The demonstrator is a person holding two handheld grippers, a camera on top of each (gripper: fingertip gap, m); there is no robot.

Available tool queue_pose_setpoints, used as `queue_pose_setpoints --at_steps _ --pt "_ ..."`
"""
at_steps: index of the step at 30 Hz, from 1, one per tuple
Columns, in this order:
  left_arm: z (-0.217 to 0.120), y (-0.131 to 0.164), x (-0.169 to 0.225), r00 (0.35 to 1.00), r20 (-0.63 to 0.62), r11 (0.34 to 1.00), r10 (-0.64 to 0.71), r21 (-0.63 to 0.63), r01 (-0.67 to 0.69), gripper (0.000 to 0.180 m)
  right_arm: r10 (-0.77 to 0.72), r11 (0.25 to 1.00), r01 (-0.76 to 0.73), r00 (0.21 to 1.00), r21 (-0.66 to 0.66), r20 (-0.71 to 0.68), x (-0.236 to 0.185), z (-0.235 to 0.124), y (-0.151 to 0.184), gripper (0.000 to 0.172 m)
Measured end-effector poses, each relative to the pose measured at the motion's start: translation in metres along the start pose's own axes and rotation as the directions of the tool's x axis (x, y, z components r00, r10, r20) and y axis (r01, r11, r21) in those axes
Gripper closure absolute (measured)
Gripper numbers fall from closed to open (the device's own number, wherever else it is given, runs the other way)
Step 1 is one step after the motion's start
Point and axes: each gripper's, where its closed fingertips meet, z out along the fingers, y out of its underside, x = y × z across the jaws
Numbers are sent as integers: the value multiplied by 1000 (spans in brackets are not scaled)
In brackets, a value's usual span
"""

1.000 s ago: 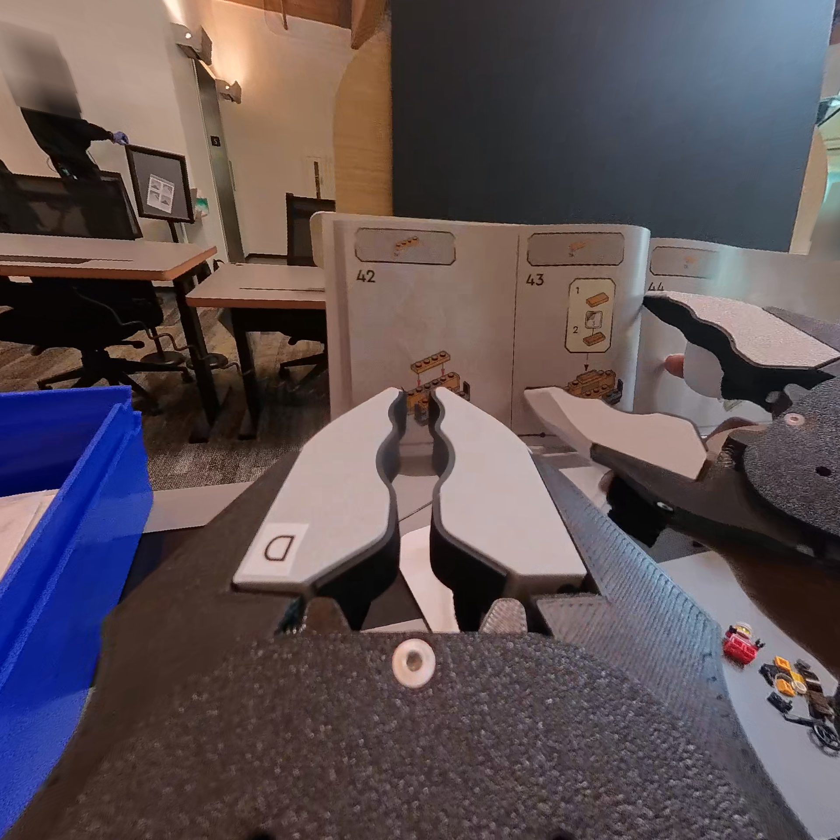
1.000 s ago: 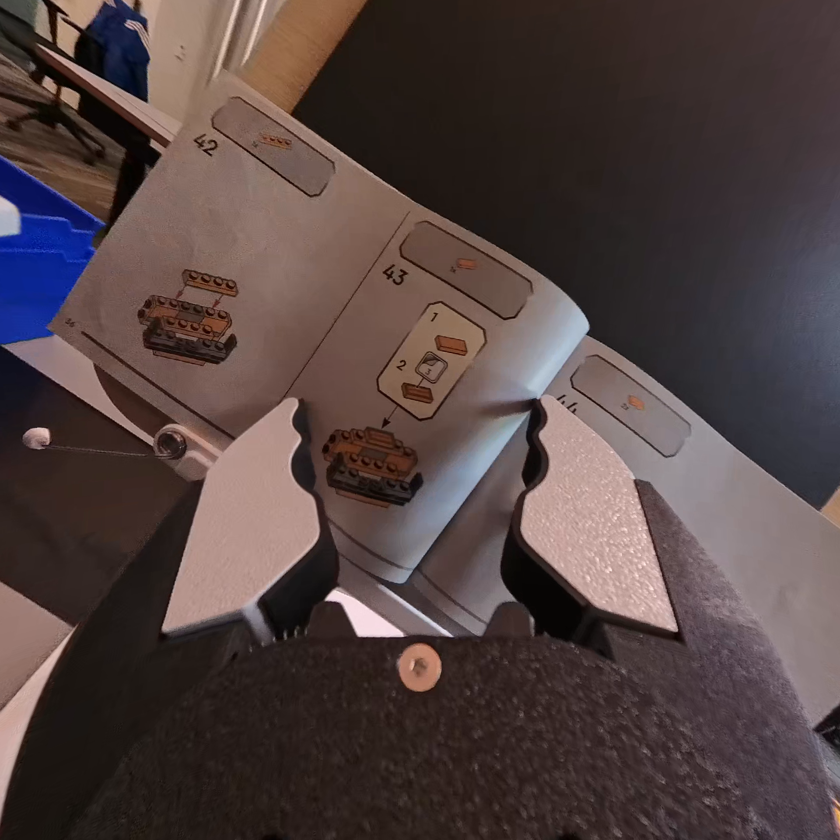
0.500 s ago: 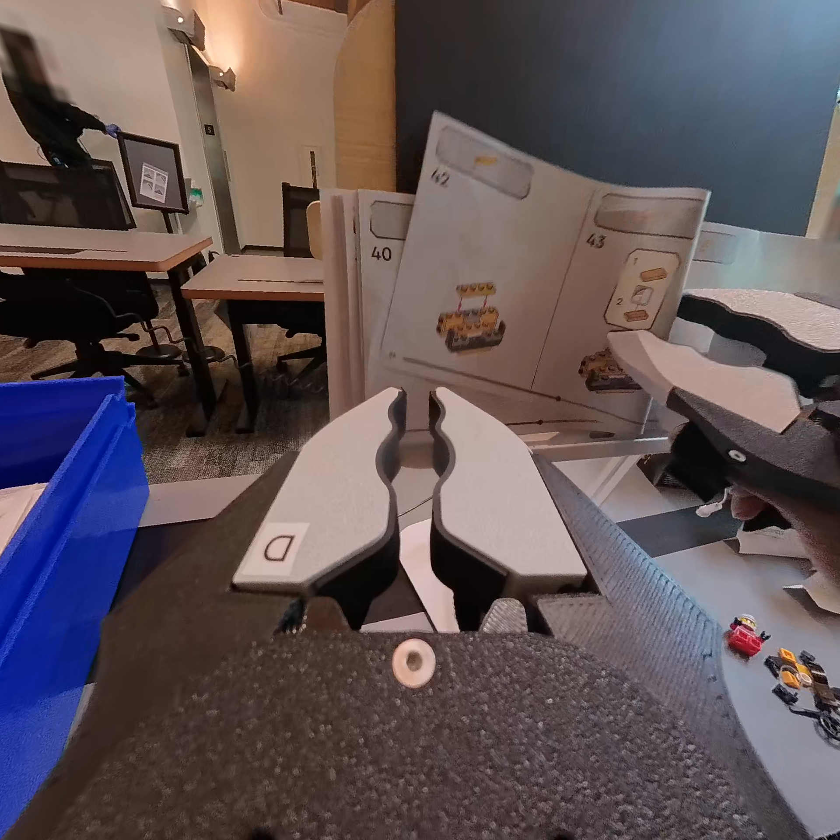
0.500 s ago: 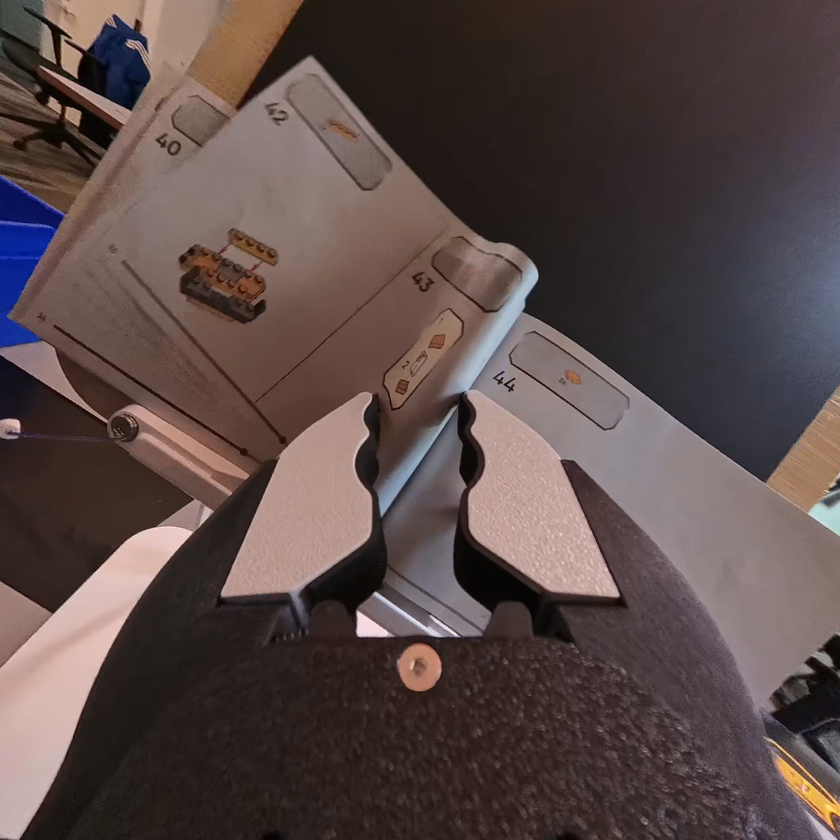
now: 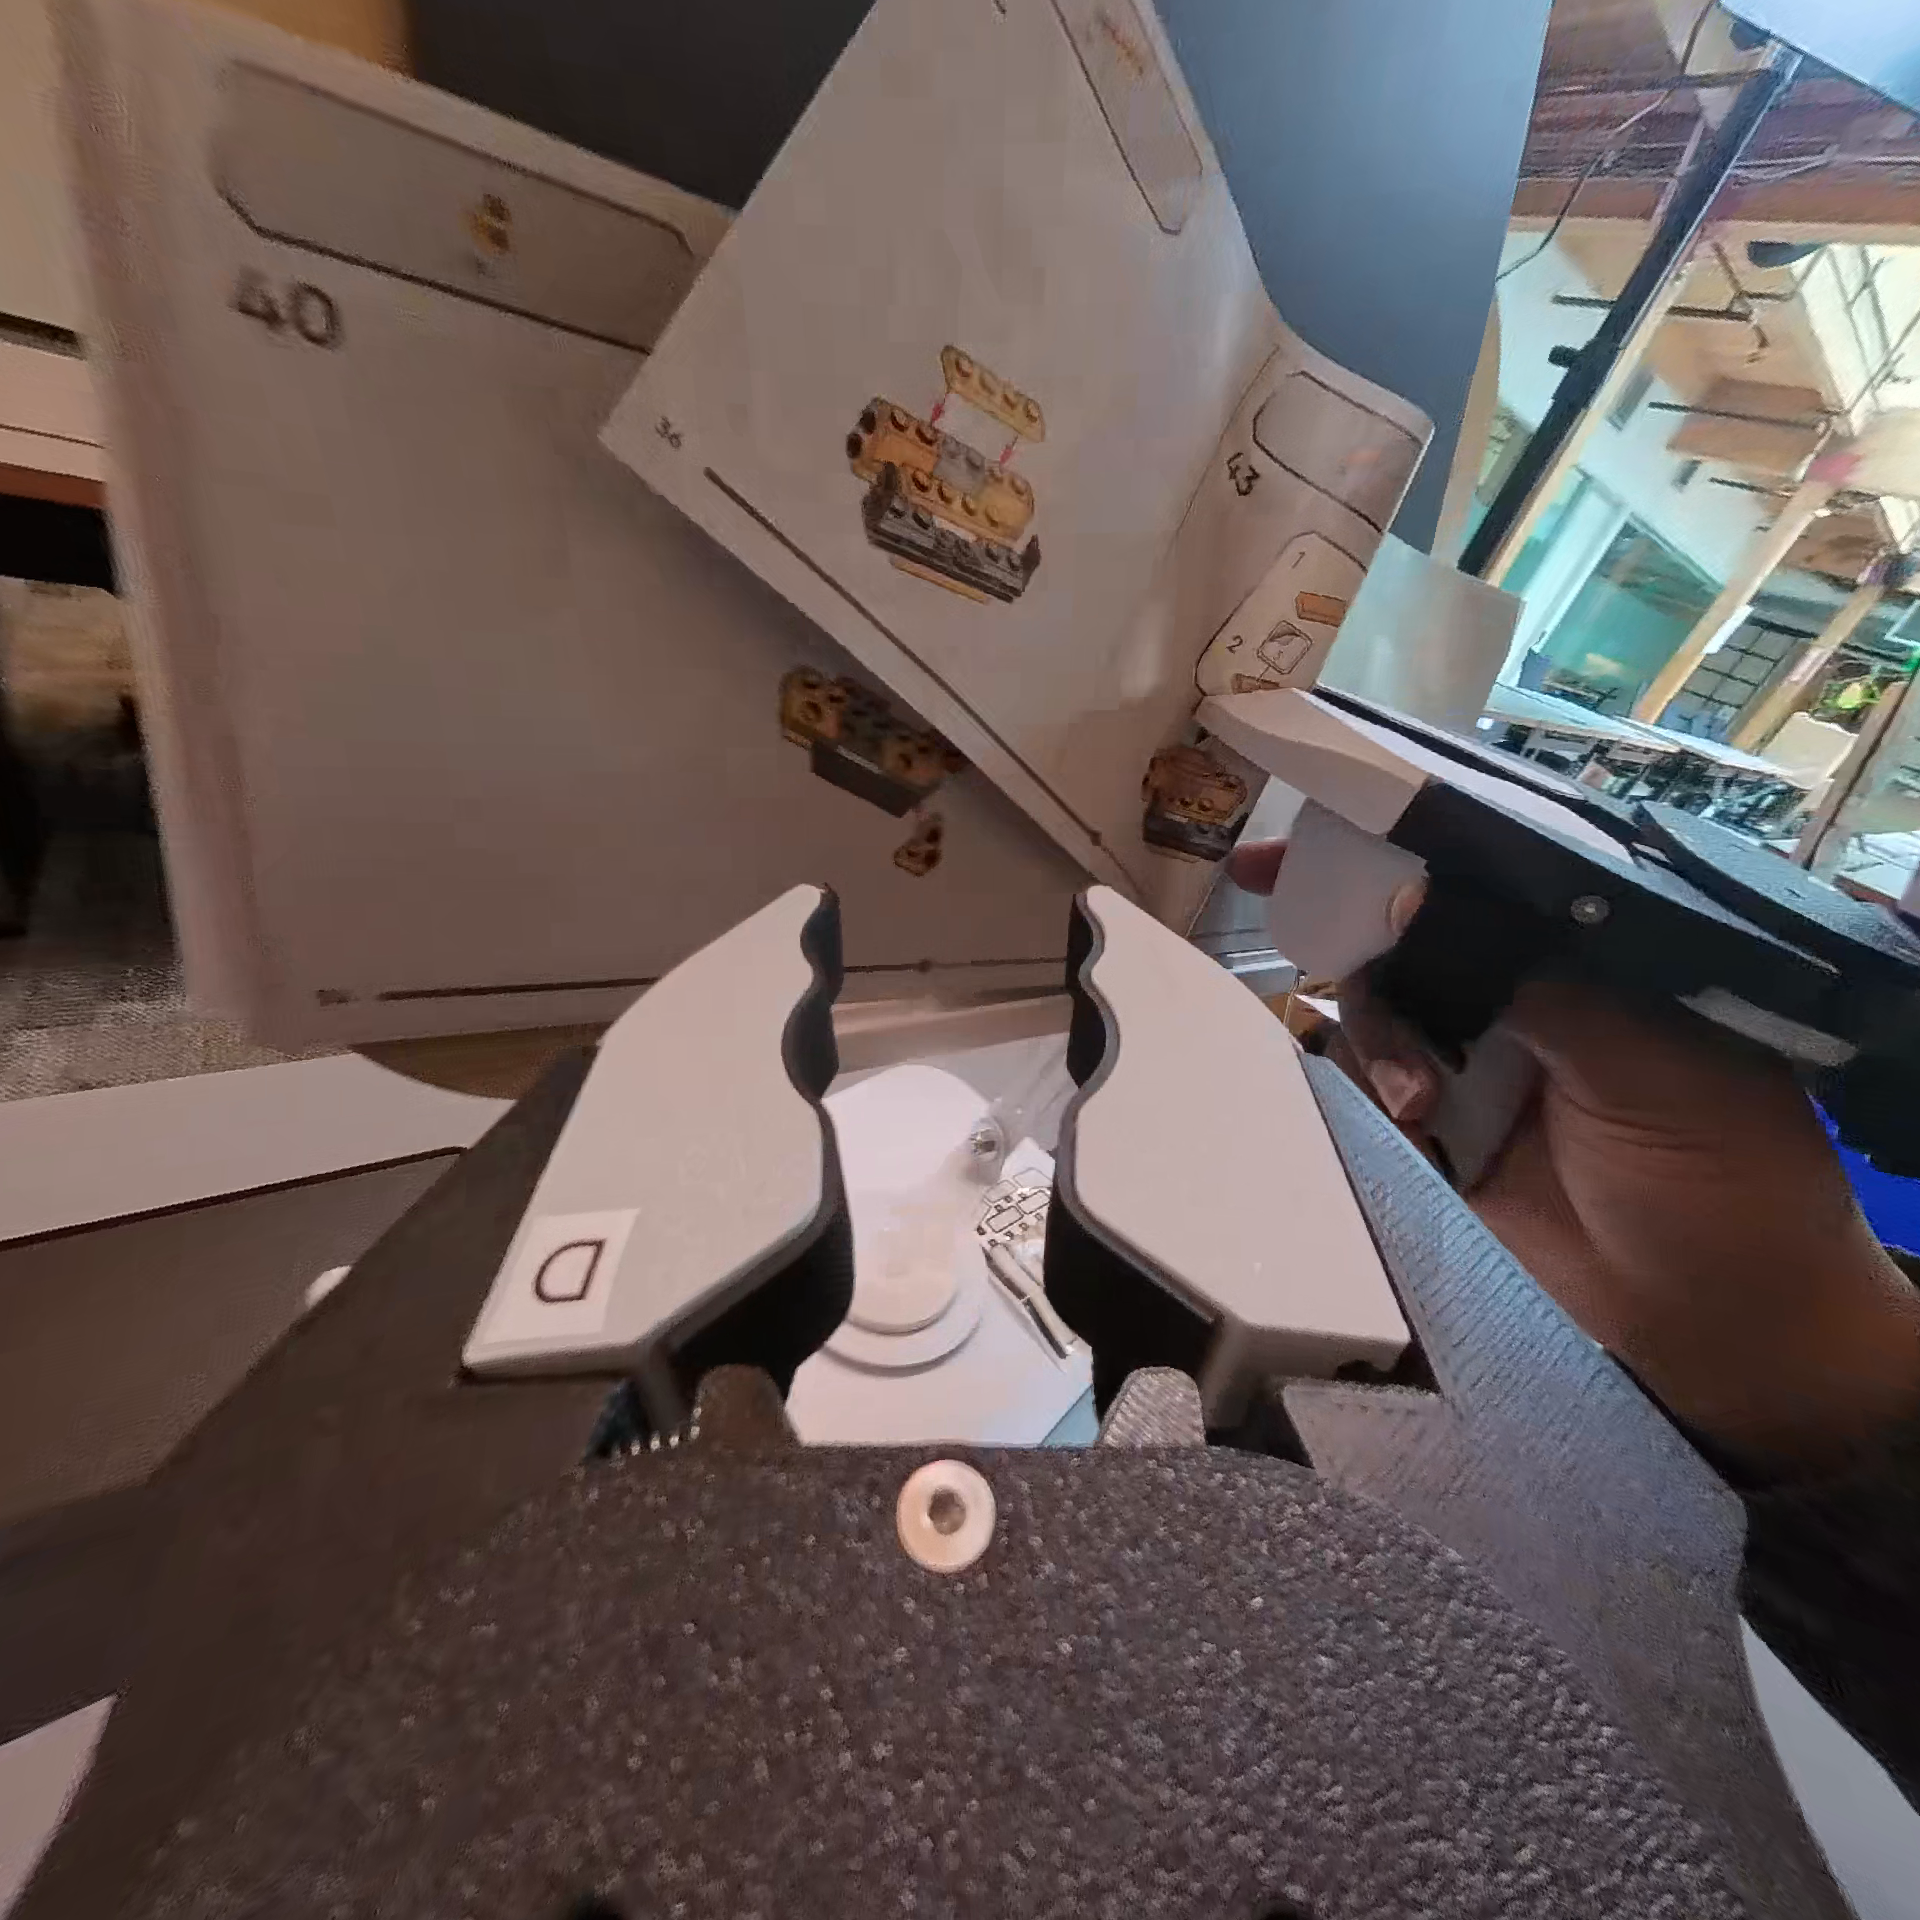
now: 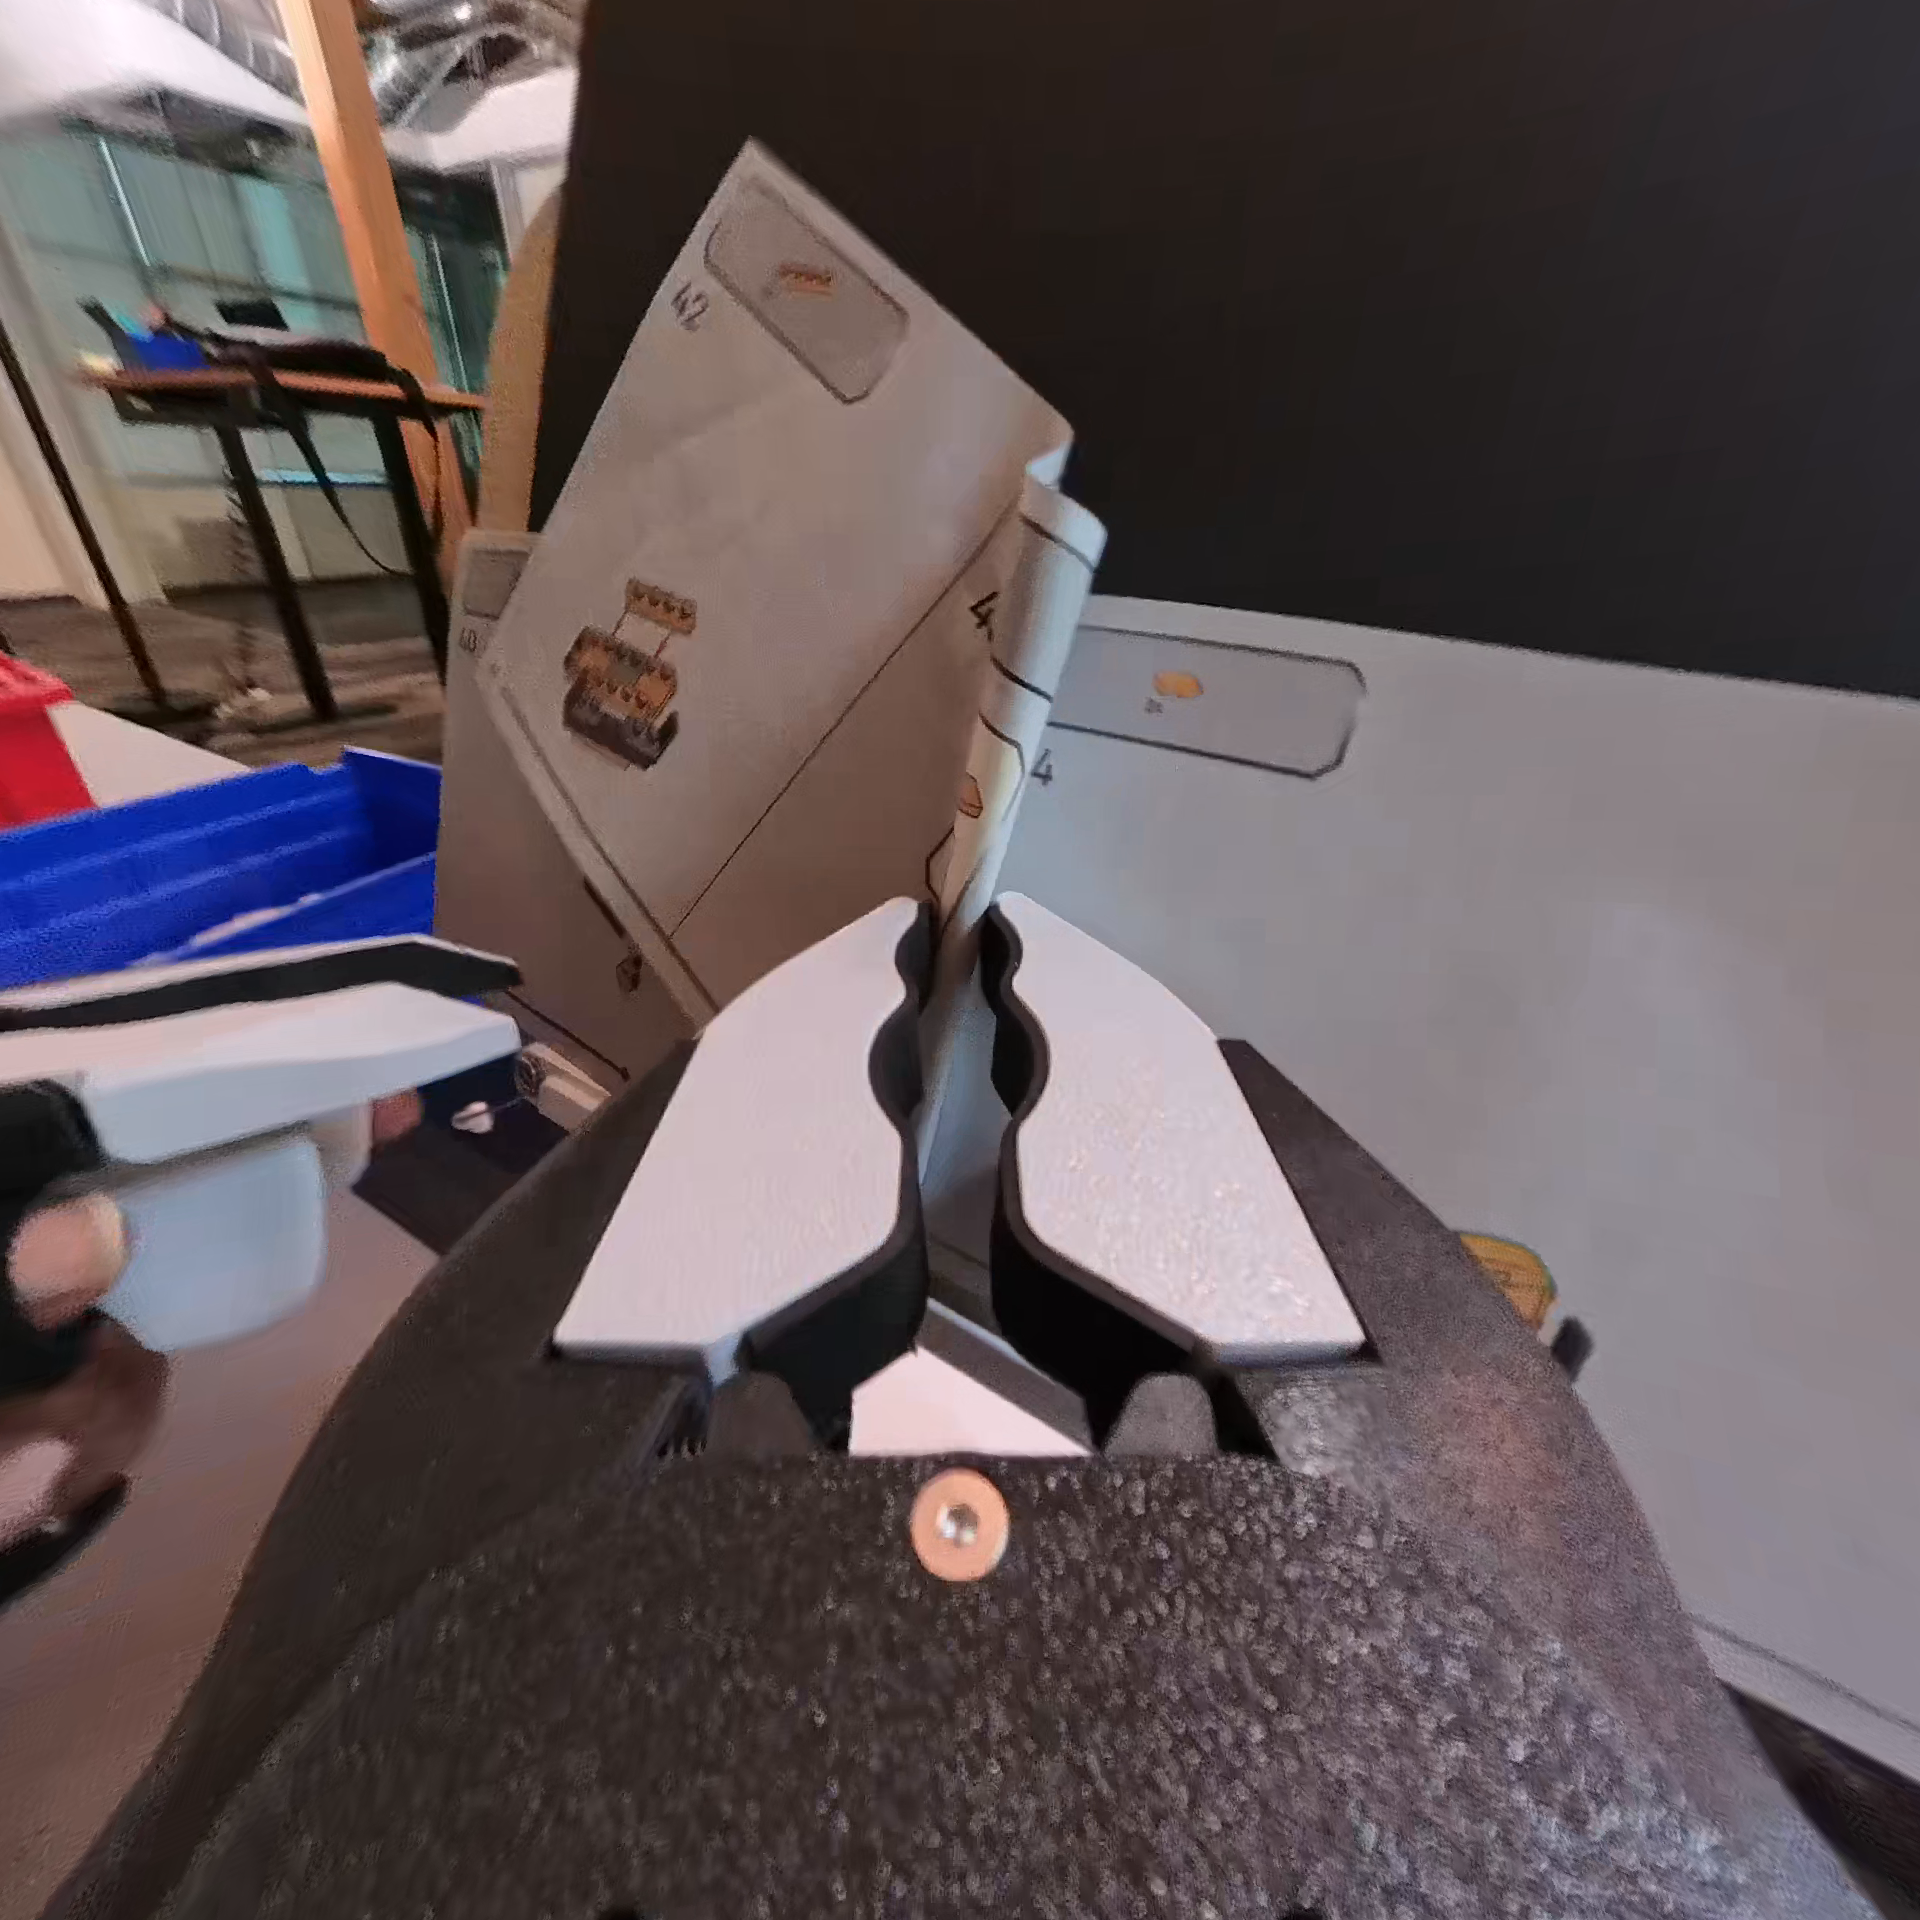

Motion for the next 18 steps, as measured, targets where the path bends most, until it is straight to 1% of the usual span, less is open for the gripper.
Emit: queue_pose_setpoints --at_steps 3,6,7,8,11,13,15,18 --pt "10 2 5 1000 -23 1000 -12 -3 11 135 104 995 -104 994 0 35 5 1 3 167" --pt "17 -3 14 993 -95 997 -72 30 75 133 143 990 -143 988 -2 57 7 1 4 168" --pt "18 -6 19 987 -134 994 -92 48 99 135 146 989 -146 987 -3 60 7 1 4 168" --pt "18 -11 26 979 -178 990 -104 72 118 141 148 989 -148 987 -5 64 7 1 4 169" --pt "21 -18 43 965 -245 985 -97 114 128 156 161 987 -161 983 -8 89 7 0 4 169" --pt "25 -22 57 959 -277 985 -64 136 105 173 170 985 -169 979 -15 116 6 -4 4 167" --pt "26 -25 73 956 -292 986 9 164 41 177 168 986 -169 980 3 107 13 -16 0 162" --pt "32 -18 93 952 -283 984 121 159 -78 180 140 982 -149 986 113 87 31 -48 -23 144"
